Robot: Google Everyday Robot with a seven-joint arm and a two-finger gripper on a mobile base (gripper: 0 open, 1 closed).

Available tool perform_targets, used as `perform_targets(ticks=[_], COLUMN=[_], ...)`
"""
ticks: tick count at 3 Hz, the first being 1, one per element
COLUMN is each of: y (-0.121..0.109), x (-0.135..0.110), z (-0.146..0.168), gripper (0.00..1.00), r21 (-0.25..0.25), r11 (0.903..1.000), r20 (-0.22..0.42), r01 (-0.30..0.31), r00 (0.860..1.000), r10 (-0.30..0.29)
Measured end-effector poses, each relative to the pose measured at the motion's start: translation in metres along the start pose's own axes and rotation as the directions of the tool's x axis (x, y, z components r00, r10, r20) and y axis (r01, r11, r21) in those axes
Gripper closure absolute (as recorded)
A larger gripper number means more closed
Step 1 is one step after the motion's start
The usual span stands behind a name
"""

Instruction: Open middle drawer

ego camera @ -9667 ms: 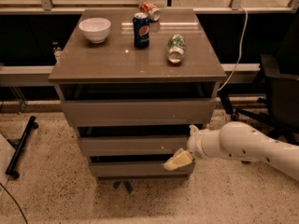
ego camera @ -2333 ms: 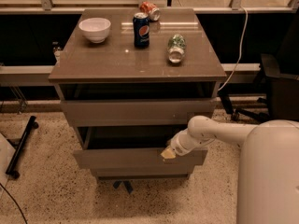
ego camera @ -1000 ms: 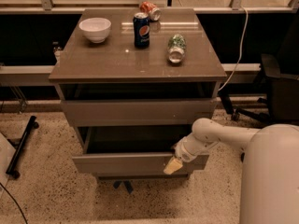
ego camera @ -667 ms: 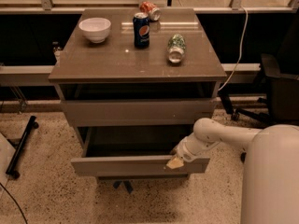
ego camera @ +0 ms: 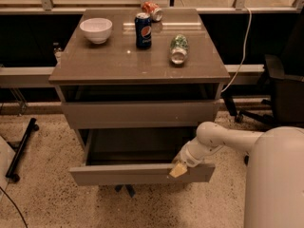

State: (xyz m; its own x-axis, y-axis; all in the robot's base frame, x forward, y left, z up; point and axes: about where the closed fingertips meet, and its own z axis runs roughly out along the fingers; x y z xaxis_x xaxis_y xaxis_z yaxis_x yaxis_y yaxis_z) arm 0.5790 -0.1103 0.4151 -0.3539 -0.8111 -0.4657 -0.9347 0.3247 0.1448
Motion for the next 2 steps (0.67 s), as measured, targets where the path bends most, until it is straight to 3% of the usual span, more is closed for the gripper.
perform_targets(ticks=[1, 2], y=[0.001, 0.014], x=[0.0, 0.002], z=[0.002, 0.004], gripper=[0.12, 0.0], r21=[-0.004, 0.022], r11=[1.0, 0.9997], r20=[-0.001, -0.115], r01=[0.0, 0.011], r00=[1.0, 0.993], r10=[0.0, -0.008])
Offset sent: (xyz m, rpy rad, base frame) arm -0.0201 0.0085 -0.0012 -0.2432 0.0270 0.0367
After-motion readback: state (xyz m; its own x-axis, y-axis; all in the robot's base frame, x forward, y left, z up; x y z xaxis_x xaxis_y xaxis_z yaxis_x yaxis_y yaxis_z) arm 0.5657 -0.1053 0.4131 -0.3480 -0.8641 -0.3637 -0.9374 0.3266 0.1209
